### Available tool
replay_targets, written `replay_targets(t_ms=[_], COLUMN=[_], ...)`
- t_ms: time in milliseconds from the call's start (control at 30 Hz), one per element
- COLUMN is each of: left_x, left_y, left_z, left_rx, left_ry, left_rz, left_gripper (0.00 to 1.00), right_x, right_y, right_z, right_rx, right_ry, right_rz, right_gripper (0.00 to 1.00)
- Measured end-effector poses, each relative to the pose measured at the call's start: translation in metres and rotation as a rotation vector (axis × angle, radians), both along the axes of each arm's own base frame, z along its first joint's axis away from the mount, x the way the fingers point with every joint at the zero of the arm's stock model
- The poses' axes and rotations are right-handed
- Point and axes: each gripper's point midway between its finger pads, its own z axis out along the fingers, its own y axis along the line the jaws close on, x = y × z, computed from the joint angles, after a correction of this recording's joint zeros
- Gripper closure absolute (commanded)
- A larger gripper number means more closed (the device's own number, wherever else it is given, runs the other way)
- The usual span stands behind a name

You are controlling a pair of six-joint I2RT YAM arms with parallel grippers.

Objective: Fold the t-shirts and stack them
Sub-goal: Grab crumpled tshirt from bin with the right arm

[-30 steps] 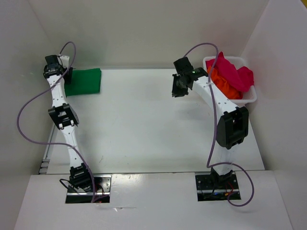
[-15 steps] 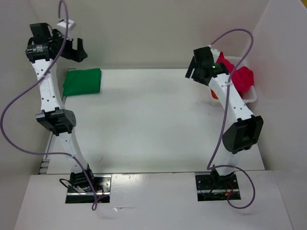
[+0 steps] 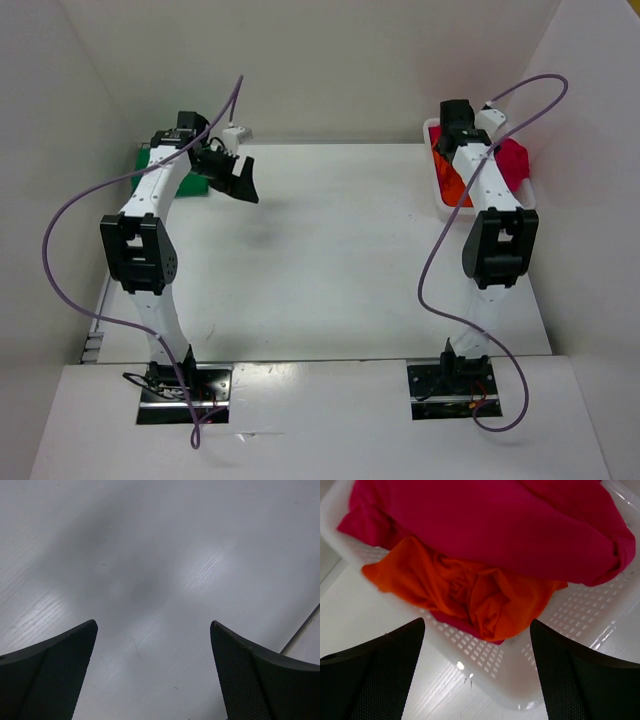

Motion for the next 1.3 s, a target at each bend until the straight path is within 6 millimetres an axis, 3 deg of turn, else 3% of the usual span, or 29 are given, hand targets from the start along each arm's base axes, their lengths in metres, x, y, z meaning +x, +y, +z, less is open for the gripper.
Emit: replay_targets(t_ms=[100, 233, 400, 467, 500, 533, 567, 600, 867, 967, 1033, 1200, 1300], left_x=[-0.004, -0.005, -0.002, -0.001, 0.000, 0.000, 0.001, 0.001, 0.001, -0.003, -0.008, -0.018, -0.026], left_y=[-0.008, -0.014, -0.008, -0.006, -0.004, -0.003, -0.002, -0.002, 0.000, 0.000, 0.001, 0.004, 0.004], left_z=[-0.006, -0.009, -0.009, -0.009, -0.009, -0.009, -0.009, -0.009, -0.010, -0.010, -0.007, 0.016, 0.034], left_rx=[0.006, 0.009, 0.014, 0.015, 0.016, 0.016, 0.017, 0.018, 0.027, 0.037, 0.043, 0.057, 0.059], left_ry=[0.015, 0.019, 0.013, 0.010, 0.009, 0.008, 0.008, 0.007, 0.006, 0.006, 0.000, -0.059, -0.111], left_rz=[-0.012, -0.022, -0.005, 0.000, 0.003, 0.006, 0.008, 0.009, 0.014, 0.015, 0.018, 0.027, 0.030], left_gripper=[0.00, 0.00, 0.00, 0.00, 0.00, 0.00, 0.00, 0.00, 0.00, 0.00, 0.00, 0.00, 0.00], right_x=[0.018, 0.021, 0.020, 0.021, 0.021, 0.021, 0.020, 0.020, 0.006, -0.002, -0.005, -0.013, -0.026], right_y=[-0.015, -0.025, -0.031, -0.034, -0.036, -0.037, -0.038, -0.038, -0.035, -0.026, -0.008, 0.051, 0.064], right_z=[-0.025, -0.063, -0.084, -0.090, -0.094, -0.098, -0.102, -0.104, -0.109, -0.094, -0.071, 0.020, 0.080], right_rx=[-0.002, -0.005, 0.008, 0.013, 0.017, 0.020, 0.025, 0.025, 0.033, 0.018, -0.007, -0.068, -0.070], right_ry=[0.031, 0.108, 0.143, 0.155, 0.162, 0.170, 0.178, 0.185, 0.176, 0.146, 0.105, -0.111, -0.254], right_rz=[-0.039, -0.064, -0.077, -0.084, -0.086, -0.088, -0.089, -0.084, -0.085, -0.071, -0.046, 0.000, 0.004], right_gripper=[0.10, 0.10, 0.11, 0.30, 0.45, 0.62, 0.94, 1.00, 1.00, 1.00, 1.00, 1.00, 1.00])
